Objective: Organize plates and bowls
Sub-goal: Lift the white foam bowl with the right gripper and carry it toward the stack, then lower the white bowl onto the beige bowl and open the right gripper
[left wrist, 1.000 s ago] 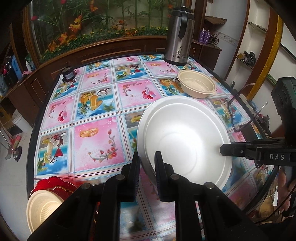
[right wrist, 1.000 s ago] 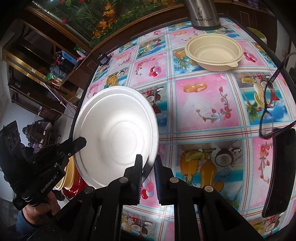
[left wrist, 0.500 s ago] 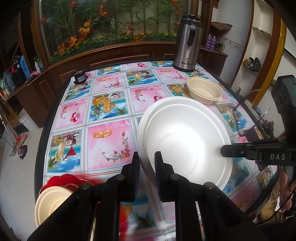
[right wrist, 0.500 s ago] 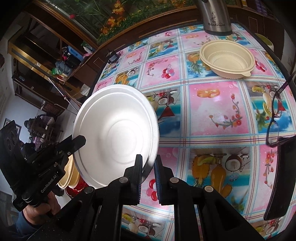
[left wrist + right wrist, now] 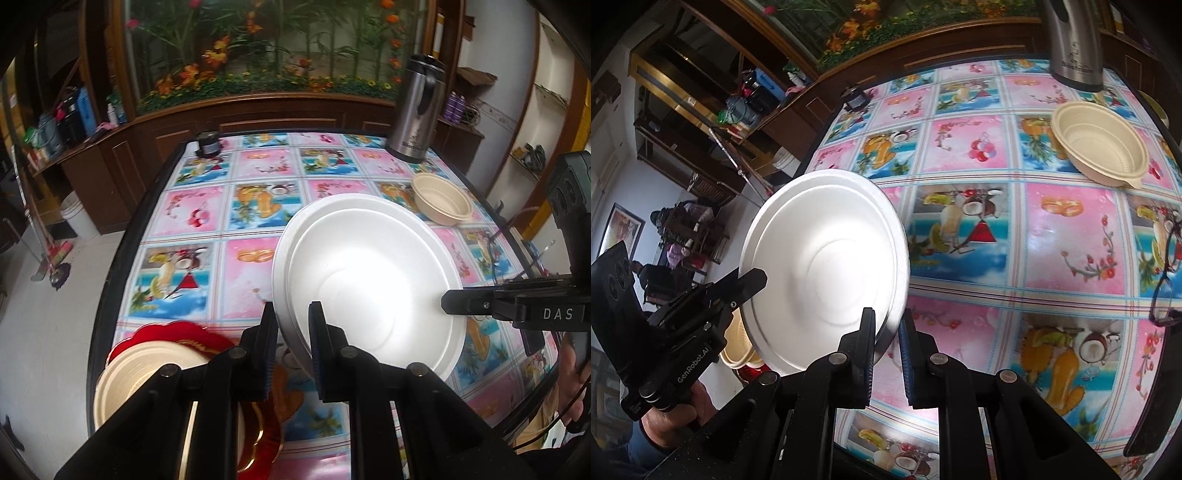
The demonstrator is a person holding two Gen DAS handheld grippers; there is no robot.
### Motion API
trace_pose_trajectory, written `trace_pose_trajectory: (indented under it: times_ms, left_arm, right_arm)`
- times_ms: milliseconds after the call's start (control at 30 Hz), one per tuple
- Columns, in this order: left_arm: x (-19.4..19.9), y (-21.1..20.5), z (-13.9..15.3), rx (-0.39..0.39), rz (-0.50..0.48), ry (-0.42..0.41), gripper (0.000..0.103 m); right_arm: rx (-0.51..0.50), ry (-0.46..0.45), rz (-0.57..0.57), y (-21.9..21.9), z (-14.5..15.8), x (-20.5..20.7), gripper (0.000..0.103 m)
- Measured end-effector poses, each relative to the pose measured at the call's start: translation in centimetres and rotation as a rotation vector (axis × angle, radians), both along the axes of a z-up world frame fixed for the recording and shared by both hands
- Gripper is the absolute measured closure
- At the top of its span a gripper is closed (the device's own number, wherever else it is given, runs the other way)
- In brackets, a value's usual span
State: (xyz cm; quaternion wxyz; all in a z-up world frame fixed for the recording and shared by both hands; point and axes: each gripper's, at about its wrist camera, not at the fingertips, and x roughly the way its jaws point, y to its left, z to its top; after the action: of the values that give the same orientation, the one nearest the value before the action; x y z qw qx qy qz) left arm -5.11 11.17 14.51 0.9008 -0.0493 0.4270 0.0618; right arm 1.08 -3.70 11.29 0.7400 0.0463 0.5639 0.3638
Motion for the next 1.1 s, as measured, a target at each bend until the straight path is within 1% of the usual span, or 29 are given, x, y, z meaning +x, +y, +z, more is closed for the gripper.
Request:
trace_pose_trajectory:
  times_ms: [233, 433, 567, 800, 933, 1100]
  left_arm:
    - [-2.2, 2.7, 0.7, -0.006, 0.085, -0.013, 0.088]
    - [-5.3, 5.9, 1.0, -0.033, 0.174, -0.019, 0.088]
    - [-7.9, 8.3, 0.2, -0.058, 0.252, -0.004, 0.088]
    - [-11.3, 11.5, -1.9, -0.111, 0.371, 0.030, 0.088]
    - [-12.5, 12.3, -2.5, -0.133, 0.410, 0.034, 0.088]
    - [-13.3, 12.9, -2.9, -0.148, 0.431, 0.041, 0.088]
  right_arm:
    - [0.005, -0.009, 0.088, 3.4, 0.6, -0.5, 0.089]
    - [0.013, -0.011, 0.180, 7.0, 1.1, -1.3, 0.089]
    - [0.003, -0.013, 0.262, 10.1, 1.0, -2.7, 0.089]
    - [-0.036, 0.016, 0.375, 14.8, -0.9, -5.4, 0.089]
    - [-0.051, 0.036, 0.407, 16.3, -1.7, -6.1, 0.089]
    - [-0.052, 0.038, 0.433, 17.3, -1.8, -6.6, 0.088]
